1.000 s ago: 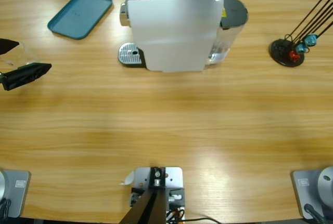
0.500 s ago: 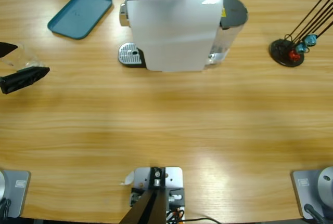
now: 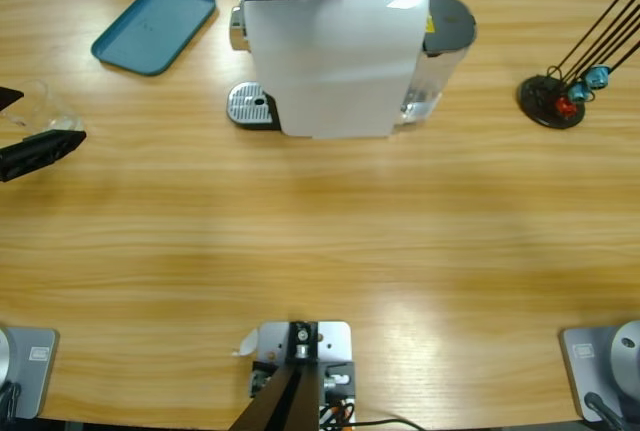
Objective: Pour coffee
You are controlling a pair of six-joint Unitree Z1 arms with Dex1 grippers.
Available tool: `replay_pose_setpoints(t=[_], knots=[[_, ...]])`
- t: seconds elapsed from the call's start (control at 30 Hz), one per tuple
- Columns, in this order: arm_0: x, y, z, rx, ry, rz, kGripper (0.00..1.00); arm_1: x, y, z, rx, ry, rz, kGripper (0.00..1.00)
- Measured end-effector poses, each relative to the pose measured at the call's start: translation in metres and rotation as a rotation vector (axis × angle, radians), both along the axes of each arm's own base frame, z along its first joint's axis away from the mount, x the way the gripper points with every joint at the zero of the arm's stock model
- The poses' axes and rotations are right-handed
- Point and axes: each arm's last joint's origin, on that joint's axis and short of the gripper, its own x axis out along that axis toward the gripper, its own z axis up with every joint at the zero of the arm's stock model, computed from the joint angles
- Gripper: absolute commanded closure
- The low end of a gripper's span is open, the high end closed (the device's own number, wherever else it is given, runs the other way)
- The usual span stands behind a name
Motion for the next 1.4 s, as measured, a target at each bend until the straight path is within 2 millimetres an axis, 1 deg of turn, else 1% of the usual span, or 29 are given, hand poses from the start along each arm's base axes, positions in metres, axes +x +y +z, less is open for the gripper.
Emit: replay_pose_setpoints(t=[0.3, 0.5, 0.53, 0.57, 0.77, 0.8, 0.83, 0.87, 0.9, 0.97, 1.03, 1.1, 1.17, 1.2, 1.27, 1.3, 1.37, 1.4], knots=[[0.001, -0.001, 0.007, -0.007, -0.006, 0.001, 0.000, 0.004, 0.005, -0.009, -0.047, 0.006, 0.011, 1.000], [0.002, 0.000, 0.006, -0.003, -0.003, 0.011, 0.000, 0.005, 0.006, -0.013, -0.062, 0.017, 0.011, 1.000], [0.002, 0.000, 0.006, -0.003, -0.003, 0.012, 0.000, 0.005, 0.006, -0.016, -0.069, 0.023, 0.011, 1.000], [0.002, 0.000, 0.006, -0.003, -0.003, 0.012, 0.000, 0.005, 0.007, -0.024, -0.091, 0.040, 0.011, 1.000], [0.001, 0.001, 0.007, -0.008, -0.007, 0.014, 0.000, 0.006, 0.006, -0.024, -0.093, 0.041, 0.008, 1.000], [0.001, 0.002, 0.007, -0.009, -0.007, 0.014, 0.000, 0.007, 0.006, -0.024, -0.093, 0.040, 0.006, 0.633], [0.001, 0.002, 0.007, -0.009, -0.007, 0.014, 0.000, 0.006, 0.006, -0.024, -0.097, 0.035, 0.007, 0.177], [0.001, 0.002, 0.007, -0.009, -0.007, 0.015, 0.000, 0.006, 0.005, -0.022, -0.114, 0.018, 0.017, 0.020], [0.001, 0.002, 0.007, -0.006, -0.006, 0.015, 0.000, 0.005, 0.002, -0.020, -0.140, -0.011, 0.037, 0.000], [0.001, 0.005, 0.005, 0.020, 0.003, 0.042, 0.000, 0.000, -0.005, -0.013, -0.228, -0.083, 0.113, 0.000], [0.004, 0.010, 0.005, 0.041, 0.004, 0.096, 0.000, -0.008, -0.019, -0.005, -0.313, -0.136, 0.174, 0.000], [0.008, 0.016, 0.010, 0.021, 0.001, 0.174, 0.000, -0.013, -0.034, 0.005, -0.368, -0.161, 0.209, 0.000], [0.009, 0.020, 0.017, -0.016, -0.015, 0.238, 0.000, -0.022, -0.050, 0.022, -0.390, -0.195, 0.227, 0.000], [0.009, 0.022, 0.020, -0.031, -0.026, 0.259, 0.000, -0.028, -0.059, 0.034, -0.385, -0.220, 0.229, 0.000], [0.009, 0.024, 0.025, -0.047, -0.044, 0.288, 0.000, -0.043, -0.078, 0.055, -0.363, -0.261, 0.227, 0.000], [0.009, 0.026, 0.026, -0.054, -0.053, 0.310, 0.000, -0.052, -0.088, 0.061, -0.352, -0.271, 0.231, 0.000], [0.008, 0.029, 0.027, -0.059, -0.059, 0.364, 0.000, -0.067, -0.105, 0.060, -0.343, -0.263, 0.259, 0.000], [0.008, 0.031, 0.025, -0.050, -0.057, 0.394, 0.000, -0.074, -0.112, 0.054, -0.345, -0.245, 0.278, 0.000]])
